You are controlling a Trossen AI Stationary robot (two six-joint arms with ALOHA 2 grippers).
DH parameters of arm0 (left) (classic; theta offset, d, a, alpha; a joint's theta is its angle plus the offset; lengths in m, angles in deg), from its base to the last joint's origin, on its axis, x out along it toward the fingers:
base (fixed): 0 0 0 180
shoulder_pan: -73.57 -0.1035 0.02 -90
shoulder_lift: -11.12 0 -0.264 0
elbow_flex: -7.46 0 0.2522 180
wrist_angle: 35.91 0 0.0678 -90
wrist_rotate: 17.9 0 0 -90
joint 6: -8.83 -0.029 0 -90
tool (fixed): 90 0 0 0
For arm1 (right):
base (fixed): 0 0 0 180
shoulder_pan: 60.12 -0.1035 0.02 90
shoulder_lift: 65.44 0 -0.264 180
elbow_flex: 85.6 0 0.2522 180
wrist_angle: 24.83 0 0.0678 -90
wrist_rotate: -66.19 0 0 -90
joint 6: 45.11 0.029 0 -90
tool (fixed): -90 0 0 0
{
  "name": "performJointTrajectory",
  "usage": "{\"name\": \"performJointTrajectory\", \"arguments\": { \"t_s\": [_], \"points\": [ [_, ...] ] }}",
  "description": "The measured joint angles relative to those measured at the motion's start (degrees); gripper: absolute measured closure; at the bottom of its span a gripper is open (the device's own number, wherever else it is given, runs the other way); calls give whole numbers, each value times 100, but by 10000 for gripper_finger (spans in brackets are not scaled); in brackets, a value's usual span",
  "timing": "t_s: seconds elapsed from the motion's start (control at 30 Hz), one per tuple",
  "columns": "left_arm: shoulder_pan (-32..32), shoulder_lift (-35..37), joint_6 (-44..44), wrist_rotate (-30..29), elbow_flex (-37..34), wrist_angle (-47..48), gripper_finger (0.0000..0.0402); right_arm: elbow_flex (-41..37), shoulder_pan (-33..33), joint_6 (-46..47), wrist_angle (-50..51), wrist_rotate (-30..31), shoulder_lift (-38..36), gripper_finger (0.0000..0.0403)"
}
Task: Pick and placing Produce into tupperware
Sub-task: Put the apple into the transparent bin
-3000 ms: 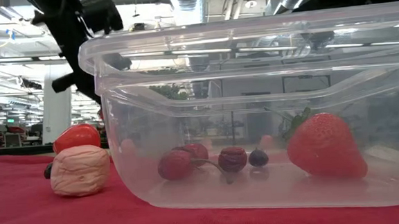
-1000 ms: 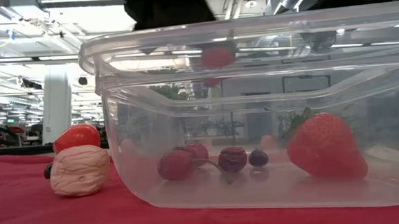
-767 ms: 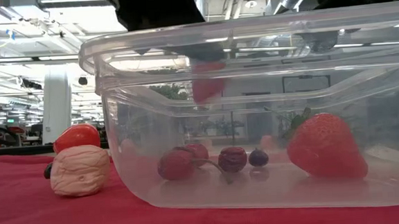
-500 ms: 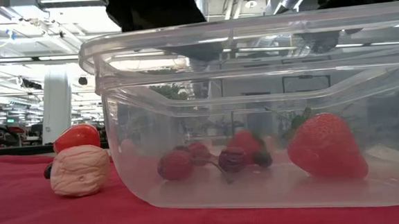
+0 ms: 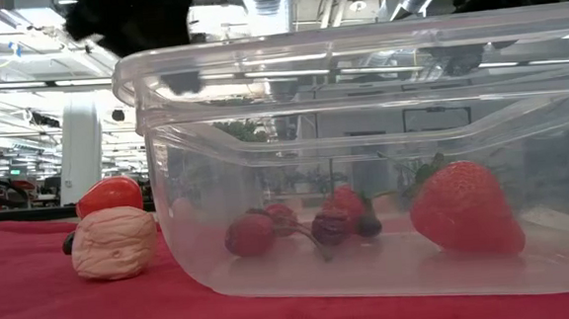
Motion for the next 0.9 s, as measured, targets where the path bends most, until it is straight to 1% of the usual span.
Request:
{"name": "performJointTrajectory", "arguments": {
  "t_s": [0.07, 0.13, 0.23, 0.33, 0.43, 0.5, 0.6, 0.77, 0.9],
  "points": [
    [-20, 3, 724, 234, 128, 674, 278, 0, 0, 0, 0, 0, 0, 326],
    [-25, 6, 1190, 442, 240, 1129, 278, 0, 1, 0, 0, 0, 0, 326],
    [63, 112, 1324, 636, 271, 1658, 278, 0, 0, 0, 0, 0, 0, 326],
    [141, 290, 1393, 970, 216, 1857, 278, 0, 0, 0, 0, 0, 0, 326],
    [141, 504, 1815, 1294, 153, 2067, 278, 0, 1, 0, 1, 0, 0, 326],
    [155, 674, 1894, 1355, -20, 2089, 278, 0, 0, 0, 5, 0, 0, 326],
    [169, 951, 1457, 1304, -318, 1917, 278, 0, 1, 0, 2, 0, 0, 326],
    [55, 1623, 1164, 1398, -1018, 1209, 278, 0, 0, 0, 2, 0, 0, 326],
    [-30, 2307, 685, 1408, -1668, 668, 278, 0, 0, 0, 0, 0, 0, 326]
  ]
}}
